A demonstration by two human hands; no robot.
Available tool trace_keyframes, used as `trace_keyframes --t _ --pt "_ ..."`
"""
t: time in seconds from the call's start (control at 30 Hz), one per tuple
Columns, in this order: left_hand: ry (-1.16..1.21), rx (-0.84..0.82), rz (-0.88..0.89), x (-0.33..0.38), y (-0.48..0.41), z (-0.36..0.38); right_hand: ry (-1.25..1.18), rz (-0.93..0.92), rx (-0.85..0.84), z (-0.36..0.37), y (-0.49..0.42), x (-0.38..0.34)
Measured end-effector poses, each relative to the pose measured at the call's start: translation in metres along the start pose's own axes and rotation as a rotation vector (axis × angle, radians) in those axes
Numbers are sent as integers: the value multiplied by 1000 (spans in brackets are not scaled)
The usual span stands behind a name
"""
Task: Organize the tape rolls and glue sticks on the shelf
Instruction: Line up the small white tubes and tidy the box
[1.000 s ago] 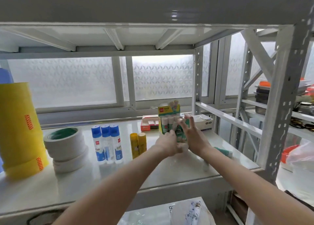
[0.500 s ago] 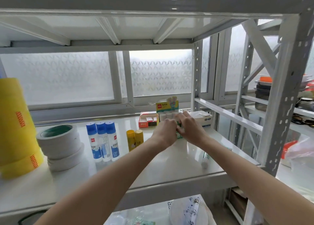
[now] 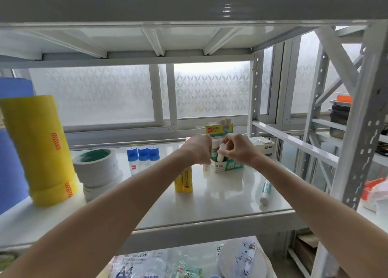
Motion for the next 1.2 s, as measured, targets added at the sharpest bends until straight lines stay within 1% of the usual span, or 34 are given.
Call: trace_keyframes --t 0.1,0.2,0.27,0.4,0.7,0.97,1.2 --pt "34 -50 3 -1 6 -1 24 -72 -78 -3 8 -21" --pt "71 -104 4 -1 12 -1 66 -124 -232 6 15 -37" --pt "83 -129 -1 0 14 -1 90 -114 -290 14 18 -39" --pt "86 -183 -14 1 16 6 50 -85 -349 29 26 -36" --pt "105 -234 -29 4 13 12 10 -87 -360 37 34 -29" --pt "72 -212 -44 7 13 5 -14 -119 -353 34 37 -28" --pt "8 -199 -68 6 21 -4 -20 -111 -375 30 44 -24"
Point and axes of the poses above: each hand's wrist, its own y-axis away from the middle knuckle, its own z-axis out of the palm, x = y × z, the point moved 6 cm from there along -y, towards the middle knuckle, and after that the axes turned 11 degrees about -x, right-handed, at the moved point
